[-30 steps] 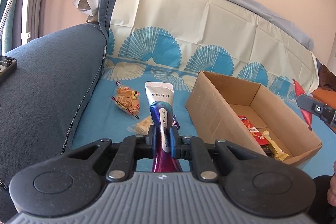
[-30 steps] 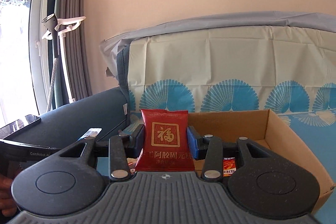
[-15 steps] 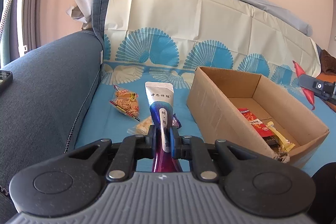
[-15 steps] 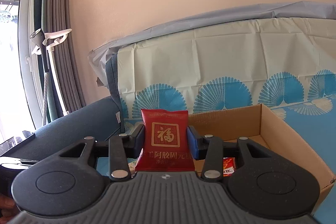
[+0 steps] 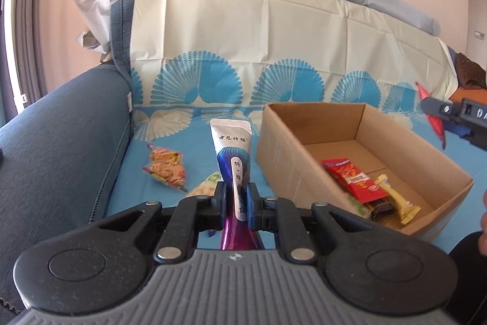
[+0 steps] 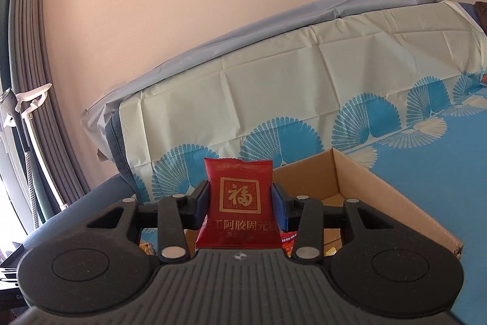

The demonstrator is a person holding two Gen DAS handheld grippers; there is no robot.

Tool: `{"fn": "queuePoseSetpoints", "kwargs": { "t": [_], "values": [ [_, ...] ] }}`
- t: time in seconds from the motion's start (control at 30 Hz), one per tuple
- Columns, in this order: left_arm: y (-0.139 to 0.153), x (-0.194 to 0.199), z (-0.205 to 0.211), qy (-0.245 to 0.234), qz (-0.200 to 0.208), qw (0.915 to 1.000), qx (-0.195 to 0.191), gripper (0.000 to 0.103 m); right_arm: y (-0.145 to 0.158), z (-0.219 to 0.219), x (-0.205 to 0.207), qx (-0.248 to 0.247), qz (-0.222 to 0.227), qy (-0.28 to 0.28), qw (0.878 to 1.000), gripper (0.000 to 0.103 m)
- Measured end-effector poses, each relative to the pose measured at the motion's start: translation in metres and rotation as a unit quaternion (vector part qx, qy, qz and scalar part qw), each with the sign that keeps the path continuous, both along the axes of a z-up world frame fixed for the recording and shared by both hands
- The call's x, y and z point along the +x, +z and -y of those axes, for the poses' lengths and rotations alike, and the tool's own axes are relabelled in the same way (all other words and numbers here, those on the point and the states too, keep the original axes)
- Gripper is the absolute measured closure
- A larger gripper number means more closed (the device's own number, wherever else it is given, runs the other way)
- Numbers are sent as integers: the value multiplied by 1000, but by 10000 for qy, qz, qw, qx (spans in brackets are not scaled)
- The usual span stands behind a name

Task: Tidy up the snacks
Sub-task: 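Lift and carry the pink tube snack and red square packet over the box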

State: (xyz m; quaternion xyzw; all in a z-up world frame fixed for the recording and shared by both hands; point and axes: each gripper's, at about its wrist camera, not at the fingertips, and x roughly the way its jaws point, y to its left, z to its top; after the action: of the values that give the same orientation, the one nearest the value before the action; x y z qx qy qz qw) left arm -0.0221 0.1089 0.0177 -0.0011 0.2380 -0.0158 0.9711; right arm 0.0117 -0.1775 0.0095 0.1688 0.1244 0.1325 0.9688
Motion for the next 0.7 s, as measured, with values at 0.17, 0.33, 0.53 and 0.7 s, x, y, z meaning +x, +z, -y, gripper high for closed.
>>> {"fn": "queuePoseSetpoints", "kwargs": {
  "t": [0.17, 0.33, 0.53, 0.7],
  "values": [
    [18, 14, 28, -264, 169, 9995, -3, 89, -2, 6, 7, 113, -11, -152, 9998, 58],
    [41, 35, 59, -552, 356, 9978, -107, 89, -5, 14, 15, 208, -34, -337, 9992, 58],
    [63, 61, 99, -822, 500, 9950, -268, 89, -9, 23, 19, 318, -67, -608, 9976, 58],
    [73, 74, 126, -1034, 585, 9922, -375, 89, -12, 30, 20, 453, -126, -705, 9964, 58]
  ]
}}
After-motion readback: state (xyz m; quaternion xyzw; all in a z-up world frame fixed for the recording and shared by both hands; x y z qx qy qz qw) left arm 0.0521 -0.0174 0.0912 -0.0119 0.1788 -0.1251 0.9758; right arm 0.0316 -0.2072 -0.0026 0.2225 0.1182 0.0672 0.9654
